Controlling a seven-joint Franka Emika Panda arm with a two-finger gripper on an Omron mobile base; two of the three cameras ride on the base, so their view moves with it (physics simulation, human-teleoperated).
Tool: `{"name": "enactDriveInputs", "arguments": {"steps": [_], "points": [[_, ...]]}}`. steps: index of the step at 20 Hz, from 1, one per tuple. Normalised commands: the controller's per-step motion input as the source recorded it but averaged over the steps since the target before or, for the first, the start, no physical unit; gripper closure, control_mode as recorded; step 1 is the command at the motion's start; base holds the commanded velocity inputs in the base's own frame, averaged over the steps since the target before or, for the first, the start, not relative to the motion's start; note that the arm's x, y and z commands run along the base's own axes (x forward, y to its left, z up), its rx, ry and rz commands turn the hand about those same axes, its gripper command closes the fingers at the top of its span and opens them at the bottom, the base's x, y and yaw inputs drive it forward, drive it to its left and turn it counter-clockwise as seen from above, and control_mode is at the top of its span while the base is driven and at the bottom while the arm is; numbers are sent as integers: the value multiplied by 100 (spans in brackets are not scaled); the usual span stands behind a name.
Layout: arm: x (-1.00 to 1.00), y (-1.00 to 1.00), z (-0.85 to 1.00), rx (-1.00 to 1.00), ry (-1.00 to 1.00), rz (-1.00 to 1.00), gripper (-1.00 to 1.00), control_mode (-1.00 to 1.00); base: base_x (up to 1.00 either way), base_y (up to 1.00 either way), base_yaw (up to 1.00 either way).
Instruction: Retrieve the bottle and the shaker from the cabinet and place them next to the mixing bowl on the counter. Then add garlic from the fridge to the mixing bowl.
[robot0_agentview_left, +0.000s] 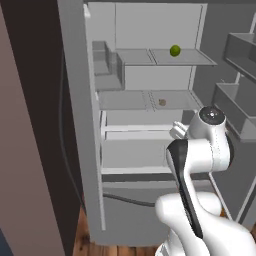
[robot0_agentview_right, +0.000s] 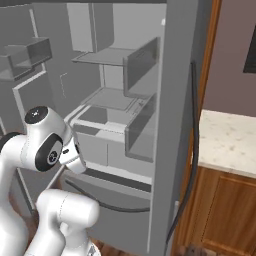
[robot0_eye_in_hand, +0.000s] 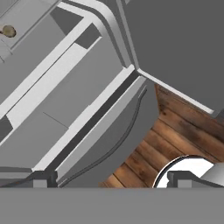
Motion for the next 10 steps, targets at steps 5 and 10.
{"name": "enactDriveInputs", "arguments": {"steps": [5,10], "points": [[0,0,0,0,0,0,-100,100,37,27,-12],[0,0,0,0,0,0,-100,100,26,29,-13]]}}
